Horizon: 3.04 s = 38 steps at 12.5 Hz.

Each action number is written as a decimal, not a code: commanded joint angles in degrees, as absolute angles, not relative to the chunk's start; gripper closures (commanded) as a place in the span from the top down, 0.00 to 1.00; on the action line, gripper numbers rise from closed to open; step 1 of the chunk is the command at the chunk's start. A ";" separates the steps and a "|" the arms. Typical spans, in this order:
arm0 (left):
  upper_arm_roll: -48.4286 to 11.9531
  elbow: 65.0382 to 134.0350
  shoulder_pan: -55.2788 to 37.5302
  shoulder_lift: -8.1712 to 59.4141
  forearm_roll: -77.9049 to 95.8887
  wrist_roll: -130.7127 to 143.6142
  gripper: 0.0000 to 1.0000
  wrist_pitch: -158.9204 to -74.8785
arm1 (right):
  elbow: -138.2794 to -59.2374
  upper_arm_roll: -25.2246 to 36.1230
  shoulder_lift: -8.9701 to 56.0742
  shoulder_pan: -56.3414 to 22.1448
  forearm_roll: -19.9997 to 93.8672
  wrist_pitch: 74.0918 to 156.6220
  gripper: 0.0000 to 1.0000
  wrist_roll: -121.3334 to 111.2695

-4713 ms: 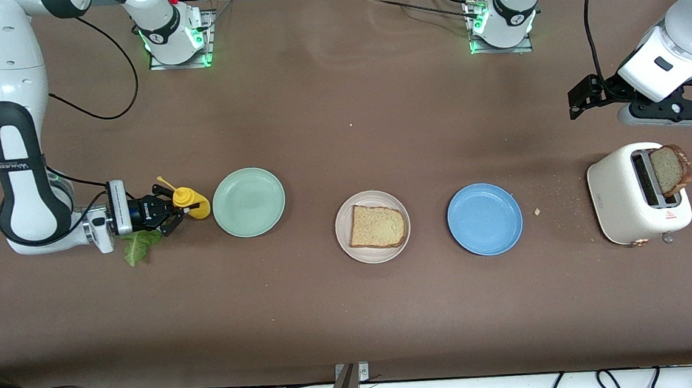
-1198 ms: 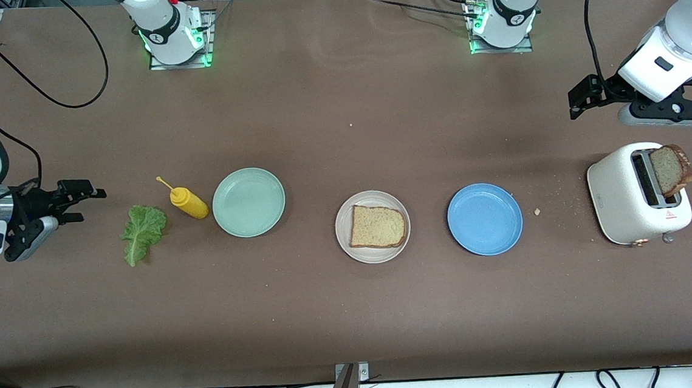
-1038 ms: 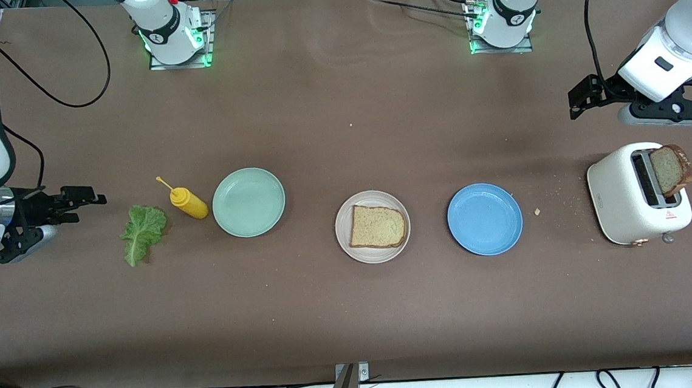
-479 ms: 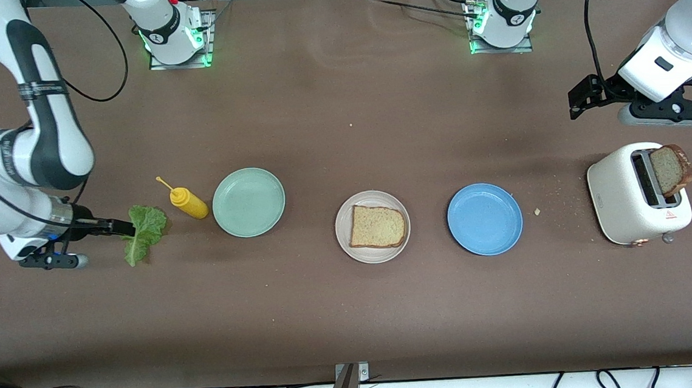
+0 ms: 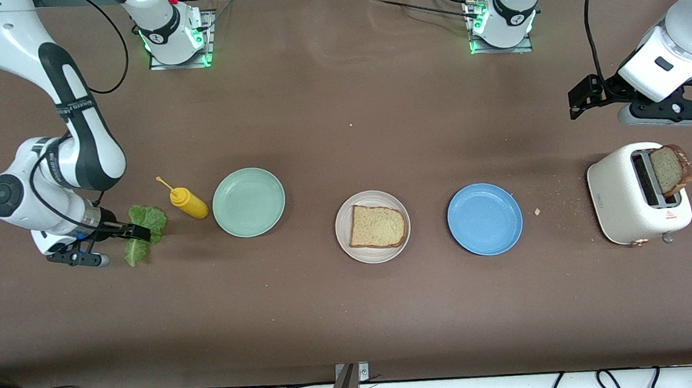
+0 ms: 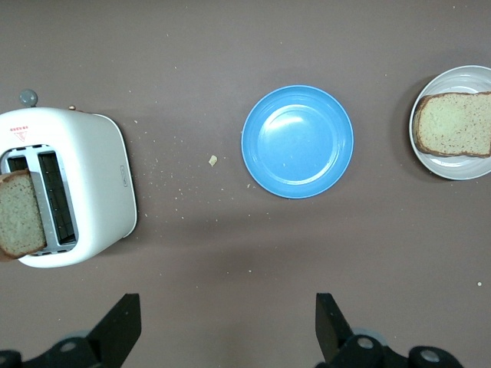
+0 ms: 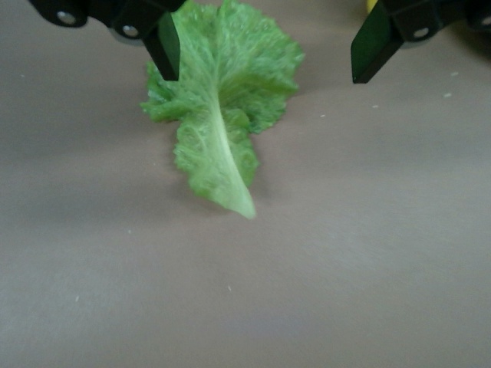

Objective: Make sandwich in beige plate with both arms
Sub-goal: 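Move the right gripper down onto the lettuce leaf, then close the right gripper on the lettuce leaf and lift it, then carry the lettuce over the bread on the beige plate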

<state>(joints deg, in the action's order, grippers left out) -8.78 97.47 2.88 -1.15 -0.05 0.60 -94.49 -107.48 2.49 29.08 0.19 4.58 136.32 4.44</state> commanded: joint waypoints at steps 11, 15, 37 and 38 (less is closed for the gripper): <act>-9.14 97.65 3.16 -1.67 -1.41 0.62 1.00 -94.13 | -112.94 2.11 33.40 1.14 4.13 145.81 0.30 5.97; -9.14 97.65 3.16 -1.76 -1.41 0.53 1.00 -94.13 | -112.50 2.11 33.31 1.06 4.22 145.64 0.00 6.33; -9.05 97.65 3.25 -1.67 -1.41 0.53 1.00 -94.13 | -95.54 -8.95 17.31 -4.83 1.85 117.33 0.00 2.54; -8.97 97.65 3.25 -1.67 -1.41 0.53 1.00 -94.13 | -95.36 -10.79 17.58 -5.36 1.76 117.42 0.00 2.98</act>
